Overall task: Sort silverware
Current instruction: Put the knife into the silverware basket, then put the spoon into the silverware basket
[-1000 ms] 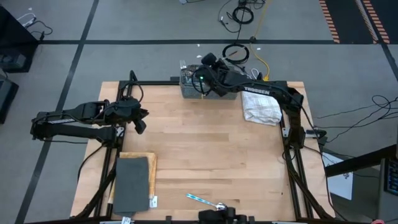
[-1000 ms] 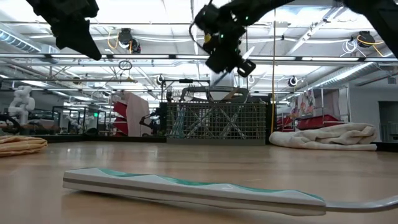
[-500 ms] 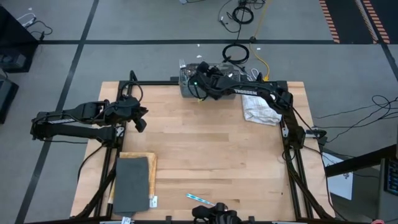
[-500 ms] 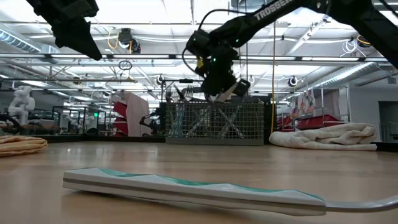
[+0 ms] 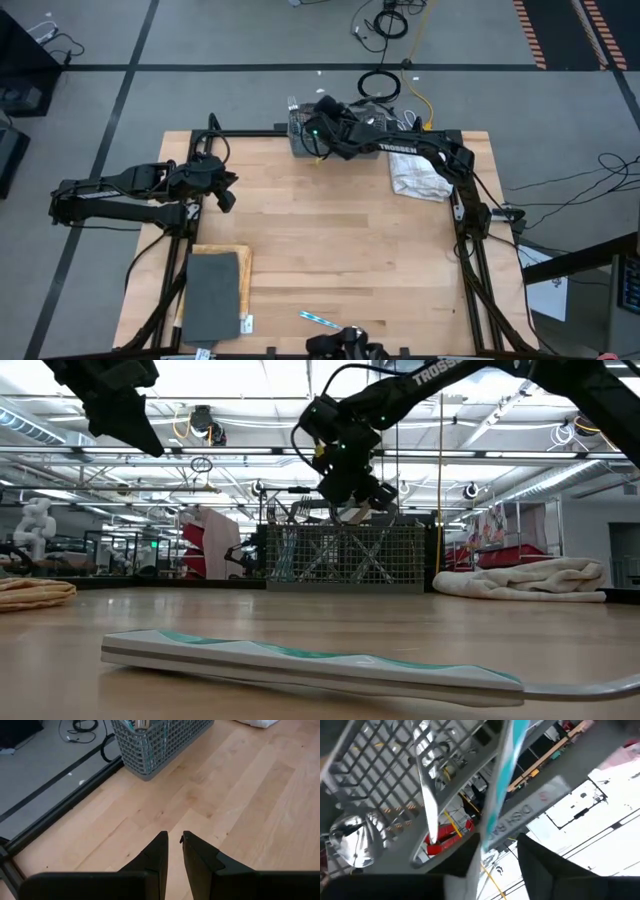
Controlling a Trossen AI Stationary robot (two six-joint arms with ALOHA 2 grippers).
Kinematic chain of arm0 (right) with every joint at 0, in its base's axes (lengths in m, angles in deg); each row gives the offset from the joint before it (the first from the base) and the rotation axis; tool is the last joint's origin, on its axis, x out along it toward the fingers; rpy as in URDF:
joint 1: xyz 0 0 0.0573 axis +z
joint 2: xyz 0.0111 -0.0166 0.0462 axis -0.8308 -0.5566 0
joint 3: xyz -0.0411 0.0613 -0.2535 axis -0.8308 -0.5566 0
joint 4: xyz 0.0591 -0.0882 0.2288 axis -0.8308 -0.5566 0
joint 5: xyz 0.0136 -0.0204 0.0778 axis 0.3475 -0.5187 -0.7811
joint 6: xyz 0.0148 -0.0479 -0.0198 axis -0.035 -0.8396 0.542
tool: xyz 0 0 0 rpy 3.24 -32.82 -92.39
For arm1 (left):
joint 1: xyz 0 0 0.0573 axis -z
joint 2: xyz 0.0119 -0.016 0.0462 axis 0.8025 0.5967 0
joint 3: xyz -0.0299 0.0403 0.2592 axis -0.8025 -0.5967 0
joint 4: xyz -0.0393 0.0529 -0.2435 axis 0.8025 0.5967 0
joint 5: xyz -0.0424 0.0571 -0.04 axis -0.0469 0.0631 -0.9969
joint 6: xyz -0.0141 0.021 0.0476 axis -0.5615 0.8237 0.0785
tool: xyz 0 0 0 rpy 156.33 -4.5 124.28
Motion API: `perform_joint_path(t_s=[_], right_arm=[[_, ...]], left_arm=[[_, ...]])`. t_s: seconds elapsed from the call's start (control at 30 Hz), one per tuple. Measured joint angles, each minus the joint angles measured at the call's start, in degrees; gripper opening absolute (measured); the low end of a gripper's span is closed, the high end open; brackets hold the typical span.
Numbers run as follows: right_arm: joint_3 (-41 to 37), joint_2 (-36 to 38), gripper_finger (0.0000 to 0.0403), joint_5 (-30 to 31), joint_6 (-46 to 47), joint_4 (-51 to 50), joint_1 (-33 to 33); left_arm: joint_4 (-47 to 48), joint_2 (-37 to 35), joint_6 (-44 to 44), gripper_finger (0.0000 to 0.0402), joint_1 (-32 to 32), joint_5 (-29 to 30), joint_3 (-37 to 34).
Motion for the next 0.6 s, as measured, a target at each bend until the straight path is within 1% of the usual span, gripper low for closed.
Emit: perform_joint_path(t_s=[0.13, 0.27, 0.37, 0.47, 0.5, 0.6], right_arm=[[0.00, 0.80, 0.0150, -0.10, -0.34, 1.60, 0.52], [0.07, 1.03, 0.0175, -0.04, 0.07, 2.77, 0.83], [0.07, 1.03, 0.0179, 1.06, 1.43, 3.12, 1.14], [0.07, 1.05, 0.0174, 6.41, 2.67, 7.25, 1.40], [0.07, 1.47, 0.0172, 7.33, 3.58, 8.20, 1.51], [-0.02, 4.24, 0.0166, 7.57, 5.97, 9.79, 2.20]], left_arm=[[-0.01, 0.02, -0.07, 0.0063, -0.02, 0.01, 0.00], [-0.06, 0.01, -0.12, 0.0063, 0.00, 0.01, 0.00], [-0.10, 0.02, -0.14, 0.0063, -0.02, 0.01, 0.00], [-0.10, 0.02, -0.14, 0.0063, 0.01, 0.01, 0.00], [-0.11, 0.02, -0.16, 0.0063, 0.00, 0.01, 0.00], [-0.14, 0.02, -0.28, 0.0063, 0.00, 0.00, 0.00]])
